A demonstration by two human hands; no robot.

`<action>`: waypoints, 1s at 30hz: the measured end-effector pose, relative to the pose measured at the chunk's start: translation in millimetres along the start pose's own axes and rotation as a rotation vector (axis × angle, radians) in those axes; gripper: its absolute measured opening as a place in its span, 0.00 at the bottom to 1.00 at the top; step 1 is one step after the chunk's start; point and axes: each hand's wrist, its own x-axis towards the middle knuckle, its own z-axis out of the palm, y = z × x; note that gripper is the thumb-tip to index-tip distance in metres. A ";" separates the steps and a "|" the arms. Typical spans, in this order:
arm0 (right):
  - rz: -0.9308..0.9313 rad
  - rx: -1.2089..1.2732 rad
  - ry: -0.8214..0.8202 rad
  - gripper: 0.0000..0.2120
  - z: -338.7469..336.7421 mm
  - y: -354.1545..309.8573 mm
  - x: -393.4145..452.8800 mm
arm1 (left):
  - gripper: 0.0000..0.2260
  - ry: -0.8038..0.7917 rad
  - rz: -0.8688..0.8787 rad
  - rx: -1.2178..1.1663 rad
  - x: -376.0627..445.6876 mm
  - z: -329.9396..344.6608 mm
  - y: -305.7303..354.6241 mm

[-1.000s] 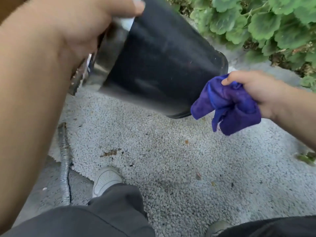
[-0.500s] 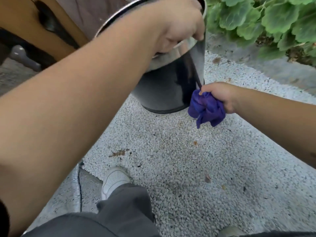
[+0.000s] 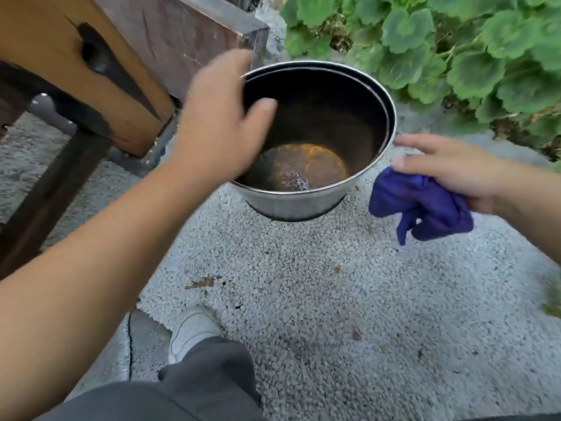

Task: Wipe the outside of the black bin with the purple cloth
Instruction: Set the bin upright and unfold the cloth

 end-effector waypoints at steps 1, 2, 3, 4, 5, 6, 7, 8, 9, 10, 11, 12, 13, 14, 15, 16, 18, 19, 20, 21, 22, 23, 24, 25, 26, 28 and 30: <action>-0.024 0.031 -0.026 0.24 -2.3 -7.6 2.0 | 0.25 0.062 -0.182 -0.048 -7.7 -6.9 -18.7; -0.048 0.052 -0.064 0.19 -2.2 -15.5 3.3 | 0.25 0.064 -0.397 -0.133 -17.4 -10.5 -32.1; -0.067 0.062 -0.090 0.13 0.2 -23.7 4.8 | 0.24 0.017 -0.599 -0.256 -26.1 -9.1 -42.0; -0.087 0.064 -0.086 0.10 3.2 -29.9 6.5 | 0.22 -0.081 -0.764 -0.405 -34.6 -5.6 -46.5; -0.094 0.052 -0.061 0.11 6.5 -34.3 8.7 | 0.19 -0.183 -0.883 -0.537 -41.3 -0.4 -48.2; -0.088 0.028 -0.028 0.10 10.3 -36.3 11.3 | 0.16 -0.255 -0.939 -0.629 -45.9 3.6 -47.5; -0.071 -0.002 0.011 0.08 14.9 -37.5 12.8 | 0.13 -0.271 -0.949 -0.665 -47.8 6.7 -45.9; -0.061 -0.039 0.058 0.06 18.5 -37.3 15.8 | 0.10 -0.250 -0.936 -0.666 -47.0 8.9 -45.4; -0.060 -0.069 0.113 0.04 21.2 -38.2 18.1 | 0.08 -0.217 -0.923 -0.658 -44.8 9.8 -44.8; -0.069 -0.087 0.164 0.03 23.5 -39.6 19.9 | 0.07 -0.188 -0.911 -0.656 -40.8 10.1 -45.6; -0.074 -0.084 0.200 0.04 25.2 -42.1 20.8 | 0.08 -0.173 -0.898 -0.652 -36.4 9.0 -45.6; -0.073 -0.071 0.218 0.05 26.5 -44.3 21.9 | 0.09 -0.167 -0.880 -0.642 -30.8 7.7 -46.2; -0.069 -0.056 0.227 0.06 27.1 -46.3 22.4 | 0.11 -0.163 -0.862 -0.623 -25.0 6.0 -47.3; -0.072 -0.039 0.230 0.06 28.3 -47.0 22.1 | 0.12 -0.160 -0.839 -0.602 -19.0 4.9 -49.1; -0.077 -0.025 0.233 0.05 30.2 -46.2 22.1 | 0.12 -0.158 -0.815 -0.585 -13.3 4.2 -51.6; -0.084 -0.018 0.238 0.04 32.9 -44.4 22.6 | 0.12 -0.159 -0.793 -0.570 -8.0 3.8 -53.5; -0.100 -0.052 0.259 0.07 39.4 -39.7 23.1 | 0.11 -0.173 -0.766 -0.540 -3.1 2.7 -56.7; -0.111 -0.094 0.280 0.09 41.2 -38.5 22.7 | 0.11 -0.186 -0.755 -0.525 -2.1 3.2 -58.4; -0.122 -0.144 0.298 0.09 41.3 -37.7 22.9 | 0.12 -0.199 -0.744 -0.513 -1.9 3.7 -59.4; -0.124 -0.189 0.298 0.08 39.5 -37.3 22.6 | 0.12 -0.213 -0.732 -0.507 -2.5 4.0 -59.9; -0.113 -0.219 0.277 0.08 37.5 -38.2 20.6 | 0.12 -0.238 -0.720 -0.502 -3.8 3.4 -60.2; -0.085 -0.239 0.244 0.10 35.2 -41.4 16.7 | 0.11 -0.266 -0.711 -0.496 -4.6 3.5 -62.2; -0.039 -0.261 0.198 0.13 32.0 -44.6 12.9 | 0.11 -0.297 -0.710 -0.478 -5.6 2.9 -63.4; 0.016 -0.262 0.133 0.16 28.4 -48.1 8.5 | 0.13 -0.315 -0.713 -0.443 -6.7 1.2 -64.2; 0.061 -0.234 0.053 0.18 24.1 -52.0 2.3 | 0.18 -0.295 -0.705 -0.370 -7.8 -2.4 -63.9; 0.075 -0.136 -0.089 0.18 13.2 -60.0 -17.0 | 0.24 -0.123 -0.582 -0.199 -9.6 -11.9 -61.4; 0.010 0.033 -0.165 0.19 1.2 -66.7 -37.9 | 0.27 0.033 -0.403 -0.182 -11.0 -27.2 -41.3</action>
